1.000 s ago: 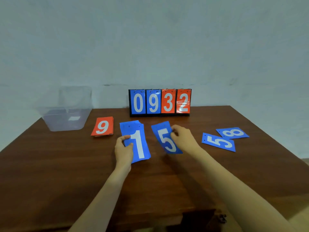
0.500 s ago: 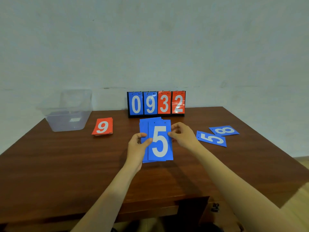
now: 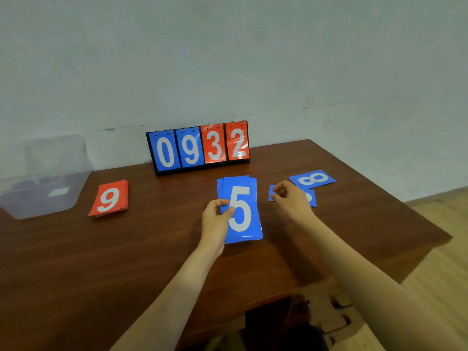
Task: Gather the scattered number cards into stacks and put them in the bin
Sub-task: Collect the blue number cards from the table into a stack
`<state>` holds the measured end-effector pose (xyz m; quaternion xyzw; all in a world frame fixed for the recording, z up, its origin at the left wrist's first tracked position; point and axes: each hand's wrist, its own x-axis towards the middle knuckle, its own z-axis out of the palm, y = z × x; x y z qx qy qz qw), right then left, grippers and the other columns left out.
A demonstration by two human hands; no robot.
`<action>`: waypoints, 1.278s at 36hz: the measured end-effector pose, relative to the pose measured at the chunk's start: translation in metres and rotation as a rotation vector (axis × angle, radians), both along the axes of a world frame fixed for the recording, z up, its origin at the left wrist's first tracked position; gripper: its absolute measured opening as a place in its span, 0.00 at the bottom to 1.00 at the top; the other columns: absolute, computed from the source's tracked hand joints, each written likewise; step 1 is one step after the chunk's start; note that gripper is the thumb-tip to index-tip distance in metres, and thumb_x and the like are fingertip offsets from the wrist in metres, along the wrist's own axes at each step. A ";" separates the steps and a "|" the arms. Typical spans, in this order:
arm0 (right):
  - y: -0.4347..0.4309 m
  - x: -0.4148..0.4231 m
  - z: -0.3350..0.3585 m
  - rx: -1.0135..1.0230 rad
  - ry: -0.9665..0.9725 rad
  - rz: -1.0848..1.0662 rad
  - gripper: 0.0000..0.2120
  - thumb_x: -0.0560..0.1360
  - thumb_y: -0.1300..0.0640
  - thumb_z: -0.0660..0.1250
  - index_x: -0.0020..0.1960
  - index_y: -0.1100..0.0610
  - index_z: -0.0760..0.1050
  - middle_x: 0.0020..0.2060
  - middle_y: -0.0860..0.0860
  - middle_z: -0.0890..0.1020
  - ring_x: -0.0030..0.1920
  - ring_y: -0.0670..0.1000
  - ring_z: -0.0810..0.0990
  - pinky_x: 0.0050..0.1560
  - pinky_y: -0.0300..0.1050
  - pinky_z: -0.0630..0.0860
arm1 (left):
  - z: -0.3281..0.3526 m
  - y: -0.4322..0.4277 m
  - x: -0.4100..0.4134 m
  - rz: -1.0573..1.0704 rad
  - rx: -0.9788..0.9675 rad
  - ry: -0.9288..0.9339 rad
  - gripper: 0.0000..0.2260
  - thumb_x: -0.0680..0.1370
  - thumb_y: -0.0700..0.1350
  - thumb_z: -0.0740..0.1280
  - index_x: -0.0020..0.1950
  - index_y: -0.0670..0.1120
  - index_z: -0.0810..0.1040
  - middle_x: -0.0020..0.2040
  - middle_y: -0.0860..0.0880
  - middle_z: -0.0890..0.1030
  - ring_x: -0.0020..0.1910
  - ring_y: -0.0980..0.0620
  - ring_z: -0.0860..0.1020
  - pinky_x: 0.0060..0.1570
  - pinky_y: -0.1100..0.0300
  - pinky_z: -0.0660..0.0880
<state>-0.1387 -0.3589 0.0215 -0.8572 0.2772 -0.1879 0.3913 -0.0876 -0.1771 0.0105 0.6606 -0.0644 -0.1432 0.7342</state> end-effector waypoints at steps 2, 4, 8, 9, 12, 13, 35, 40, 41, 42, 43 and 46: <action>-0.023 0.002 -0.013 -0.086 0.107 -0.008 0.15 0.77 0.56 0.65 0.62 0.58 0.71 0.59 0.55 0.76 0.59 0.53 0.75 0.58 0.47 0.72 | -0.003 -0.009 0.004 0.019 0.015 -0.006 0.06 0.77 0.37 0.67 0.51 0.44 0.74 0.57 0.46 0.77 0.51 0.52 0.78 0.33 0.67 0.77; -0.041 0.005 -0.024 -0.183 0.235 0.013 0.22 0.77 0.53 0.66 0.67 0.59 0.67 0.65 0.57 0.72 0.65 0.56 0.70 0.63 0.50 0.68 | -0.008 -0.017 0.010 0.031 0.038 0.009 0.05 0.77 0.37 0.67 0.49 0.46 0.74 0.58 0.46 0.77 0.55 0.49 0.78 0.40 0.60 0.80; -0.063 0.017 -0.033 -0.261 0.435 0.047 0.33 0.76 0.45 0.64 0.74 0.59 0.58 0.72 0.58 0.63 0.72 0.59 0.60 0.70 0.53 0.61 | -0.017 -0.028 0.020 0.053 0.065 0.051 0.06 0.77 0.38 0.67 0.49 0.47 0.74 0.57 0.46 0.78 0.54 0.49 0.79 0.45 0.53 0.80; -0.066 0.022 -0.034 -0.253 0.459 0.057 0.34 0.76 0.44 0.64 0.75 0.58 0.56 0.73 0.58 0.62 0.73 0.59 0.59 0.71 0.54 0.61 | -0.019 -0.029 0.022 0.058 0.066 0.050 0.06 0.77 0.38 0.67 0.50 0.47 0.74 0.57 0.47 0.78 0.54 0.50 0.79 0.44 0.54 0.80; -0.068 0.034 -0.039 -0.258 0.531 0.102 0.36 0.76 0.42 0.63 0.76 0.57 0.54 0.74 0.57 0.61 0.73 0.59 0.61 0.70 0.54 0.63 | -0.023 -0.033 0.028 0.063 0.073 0.041 0.06 0.77 0.37 0.67 0.47 0.48 0.74 0.57 0.46 0.78 0.54 0.48 0.79 0.49 0.50 0.80; -0.068 0.037 -0.040 -0.259 0.544 0.111 0.34 0.76 0.42 0.62 0.75 0.57 0.56 0.73 0.57 0.63 0.71 0.58 0.63 0.69 0.54 0.65 | -0.024 -0.033 0.029 0.062 0.071 0.043 0.07 0.77 0.37 0.67 0.46 0.49 0.74 0.57 0.45 0.78 0.55 0.48 0.79 0.51 0.48 0.79; 0.028 0.032 -0.021 -0.955 0.785 0.494 0.27 0.80 0.64 0.51 0.77 0.63 0.46 0.64 0.60 0.74 0.61 0.60 0.75 0.55 0.50 0.72 | -0.015 0.046 0.032 0.205 0.093 0.059 0.07 0.77 0.38 0.68 0.48 0.50 0.75 0.55 0.49 0.76 0.56 0.49 0.77 0.53 0.46 0.79; 0.059 0.028 -0.025 -1.099 0.699 0.508 0.27 0.80 0.63 0.51 0.76 0.64 0.47 0.58 0.60 0.78 0.55 0.61 0.78 0.46 0.50 0.71 | -0.010 0.071 0.026 0.251 0.082 0.072 0.07 0.77 0.38 0.67 0.53 0.47 0.75 0.54 0.50 0.75 0.54 0.50 0.77 0.46 0.53 0.81; 0.065 0.028 -0.024 -1.125 0.678 0.514 0.27 0.80 0.63 0.51 0.76 0.64 0.47 0.57 0.59 0.79 0.54 0.61 0.78 0.44 0.51 0.70 | -0.008 0.076 0.025 0.258 0.078 0.071 0.07 0.77 0.38 0.67 0.53 0.47 0.75 0.54 0.50 0.75 0.54 0.50 0.77 0.46 0.53 0.81; 0.070 0.028 -0.024 -1.153 0.654 0.527 0.27 0.80 0.64 0.51 0.76 0.65 0.47 0.56 0.59 0.79 0.53 0.60 0.79 0.41 0.50 0.68 | -0.008 0.080 0.025 0.263 0.076 0.073 0.07 0.77 0.38 0.67 0.53 0.47 0.75 0.54 0.50 0.74 0.54 0.50 0.77 0.46 0.53 0.80; 0.075 0.029 -0.025 -1.180 0.630 0.543 0.27 0.80 0.65 0.51 0.76 0.66 0.46 0.55 0.59 0.80 0.52 0.60 0.79 0.40 0.49 0.66 | -0.008 0.084 0.024 0.269 0.072 0.075 0.07 0.77 0.38 0.67 0.53 0.47 0.74 0.54 0.50 0.74 0.54 0.50 0.77 0.45 0.54 0.80; 0.090 0.030 -0.027 -1.236 0.601 0.575 0.28 0.79 0.67 0.51 0.76 0.66 0.46 0.54 0.60 0.80 0.52 0.60 0.80 0.38 0.48 0.66 | -0.008 0.098 0.022 0.293 0.036 0.017 0.07 0.76 0.34 0.66 0.52 0.44 0.74 0.53 0.47 0.76 0.55 0.46 0.77 0.40 0.64 0.76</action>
